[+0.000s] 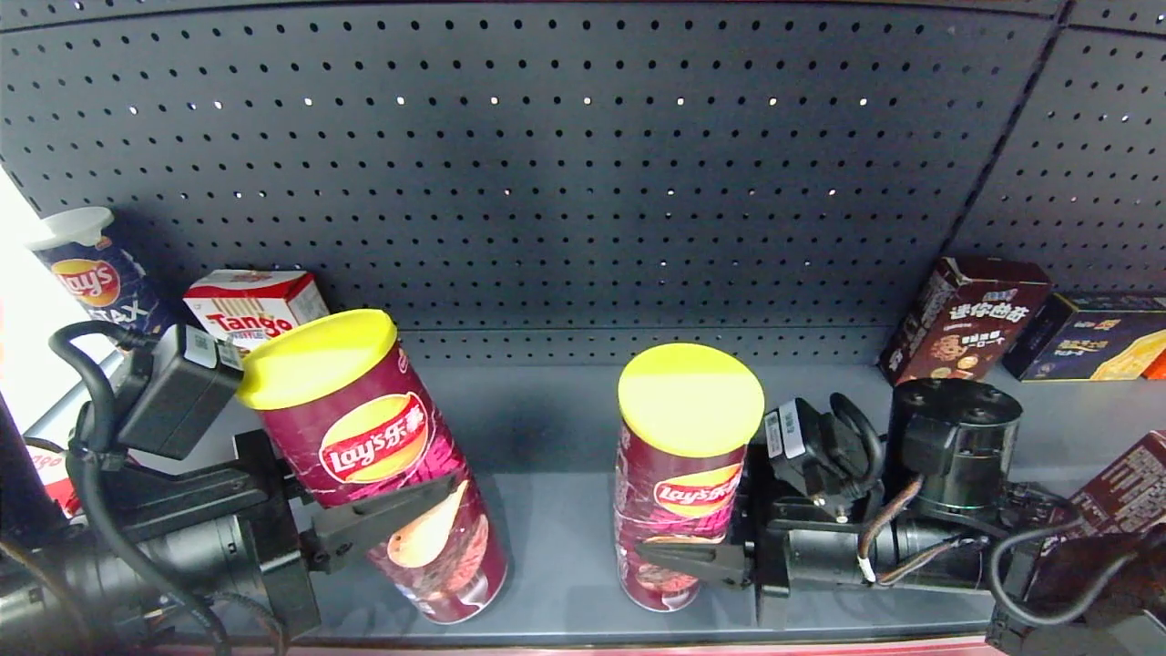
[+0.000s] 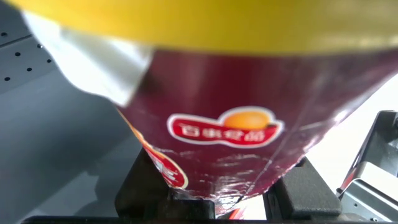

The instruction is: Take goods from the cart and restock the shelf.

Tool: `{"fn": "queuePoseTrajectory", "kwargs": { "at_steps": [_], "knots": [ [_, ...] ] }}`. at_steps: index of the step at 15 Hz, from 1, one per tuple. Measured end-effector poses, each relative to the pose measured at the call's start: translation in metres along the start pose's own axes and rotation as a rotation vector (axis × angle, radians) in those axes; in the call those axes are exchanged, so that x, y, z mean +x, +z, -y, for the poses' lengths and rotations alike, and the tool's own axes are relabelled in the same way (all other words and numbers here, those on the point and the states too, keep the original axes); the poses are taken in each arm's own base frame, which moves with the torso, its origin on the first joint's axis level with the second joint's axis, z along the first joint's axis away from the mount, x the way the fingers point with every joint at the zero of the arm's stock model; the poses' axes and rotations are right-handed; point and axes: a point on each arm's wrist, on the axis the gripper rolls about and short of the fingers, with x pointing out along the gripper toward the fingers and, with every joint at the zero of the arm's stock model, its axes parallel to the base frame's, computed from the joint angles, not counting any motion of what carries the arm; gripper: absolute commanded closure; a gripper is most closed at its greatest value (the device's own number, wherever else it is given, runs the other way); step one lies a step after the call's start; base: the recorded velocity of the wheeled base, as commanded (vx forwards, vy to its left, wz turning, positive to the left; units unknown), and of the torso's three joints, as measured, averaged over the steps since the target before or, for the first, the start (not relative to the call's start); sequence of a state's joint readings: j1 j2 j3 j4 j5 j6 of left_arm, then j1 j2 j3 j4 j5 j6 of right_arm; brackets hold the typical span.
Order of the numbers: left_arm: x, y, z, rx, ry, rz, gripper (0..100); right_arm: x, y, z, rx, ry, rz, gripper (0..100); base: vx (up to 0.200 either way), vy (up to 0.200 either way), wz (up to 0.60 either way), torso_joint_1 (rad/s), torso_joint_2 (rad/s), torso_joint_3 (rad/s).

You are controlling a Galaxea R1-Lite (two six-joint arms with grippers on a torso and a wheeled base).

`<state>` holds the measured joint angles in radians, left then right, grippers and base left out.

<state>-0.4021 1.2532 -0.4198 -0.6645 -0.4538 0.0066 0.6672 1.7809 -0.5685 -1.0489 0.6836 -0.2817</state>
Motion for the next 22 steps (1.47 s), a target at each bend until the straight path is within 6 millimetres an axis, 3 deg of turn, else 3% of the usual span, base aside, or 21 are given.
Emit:
{"fn": "queuePoseTrajectory", "kwargs": {
  "at_steps": [5, 11, 12, 18, 22],
  "knots": [
    [0.0, 0.0, 0.0, -0.001, 0.0, -0.001, 100, 0.008, -0.008, 0.005, 0.002, 0.0, -0.001, 100, 0.0, 0.0, 0.0, 0.0, 0.0, 0.0],
    [-0.002, -0.004, 0.001, -0.005, 0.001, -0.009, 100, 0.004, -0.014, 0.014, 0.01, -0.029, -0.014, 100, 0.0, 0.0, 0.0, 0.0, 0.0, 0.0],
    [-0.003, -0.005, 0.001, -0.006, 0.001, -0.01, 100, 0.003, -0.015, 0.014, 0.011, -0.033, -0.016, 0, 0.0, 0.0, 0.0, 0.0, 0.0, 0.0],
    [-0.006, -0.006, 0.003, -0.004, 0.0, -0.007, 100, 0.002, -0.016, 0.014, 0.013, -0.04, -0.025, 0, 0.0, 0.0, 0.0, 0.0, 0.0, 0.0],
    [-0.006, -0.006, 0.003, -0.004, -0.004, -0.006, 100, -0.013, 0.0, 0.009, -0.018, -0.071, 0.007, 0, 0.0, 0.0, 0.0, 0.0, 0.0, 0.0]
  ]
}}
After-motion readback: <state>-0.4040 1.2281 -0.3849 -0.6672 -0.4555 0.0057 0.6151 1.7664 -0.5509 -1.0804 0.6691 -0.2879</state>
